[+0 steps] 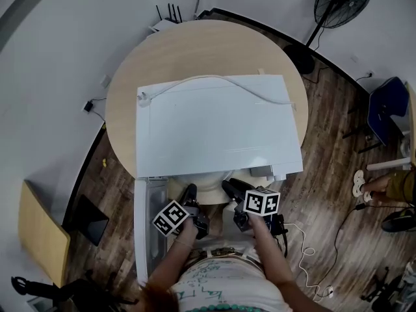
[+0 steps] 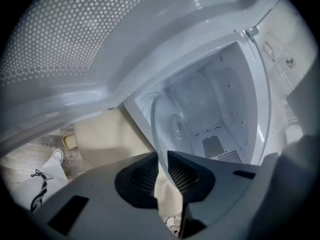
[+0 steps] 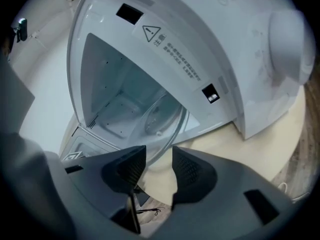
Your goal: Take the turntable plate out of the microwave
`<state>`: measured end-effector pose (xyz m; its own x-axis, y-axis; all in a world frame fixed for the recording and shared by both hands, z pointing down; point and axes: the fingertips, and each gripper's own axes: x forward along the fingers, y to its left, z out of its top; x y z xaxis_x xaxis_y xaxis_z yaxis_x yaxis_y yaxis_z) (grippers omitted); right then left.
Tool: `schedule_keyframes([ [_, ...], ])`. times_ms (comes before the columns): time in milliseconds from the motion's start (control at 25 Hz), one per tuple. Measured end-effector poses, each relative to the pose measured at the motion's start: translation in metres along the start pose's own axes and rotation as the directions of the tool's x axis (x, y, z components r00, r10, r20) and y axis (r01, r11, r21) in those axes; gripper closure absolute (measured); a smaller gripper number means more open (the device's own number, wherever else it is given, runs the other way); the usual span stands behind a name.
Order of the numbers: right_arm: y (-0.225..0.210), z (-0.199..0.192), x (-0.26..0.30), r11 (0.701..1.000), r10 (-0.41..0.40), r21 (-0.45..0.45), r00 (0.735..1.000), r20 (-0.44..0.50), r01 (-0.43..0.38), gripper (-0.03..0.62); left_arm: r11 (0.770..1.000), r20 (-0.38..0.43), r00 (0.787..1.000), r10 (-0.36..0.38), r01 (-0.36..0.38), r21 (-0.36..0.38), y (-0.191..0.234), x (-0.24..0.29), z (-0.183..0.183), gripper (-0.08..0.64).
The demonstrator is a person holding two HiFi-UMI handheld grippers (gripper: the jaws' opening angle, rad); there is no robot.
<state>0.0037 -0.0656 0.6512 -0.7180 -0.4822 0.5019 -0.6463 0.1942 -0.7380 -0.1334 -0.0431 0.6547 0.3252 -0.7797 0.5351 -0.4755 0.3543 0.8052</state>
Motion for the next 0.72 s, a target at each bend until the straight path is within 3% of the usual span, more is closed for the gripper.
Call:
schedule_keyframes([
  [440,-0.014,0.007,0.007,1.000,-0.021,0.010,1.000,-0.012,0.021,0.434,1.000,-0.001,1.000,-0.018,0.018,-0.006,0.006,-0.018,-0.016,0.497],
  [720,-0.015,0.014,0.013,0.995,0.029,0.095,1.000,0.002,-0.029,0.439,0.999,0.004,0.999,-0.032,0.032,-0.035,0.007,-0.026,-0.028,0.497],
])
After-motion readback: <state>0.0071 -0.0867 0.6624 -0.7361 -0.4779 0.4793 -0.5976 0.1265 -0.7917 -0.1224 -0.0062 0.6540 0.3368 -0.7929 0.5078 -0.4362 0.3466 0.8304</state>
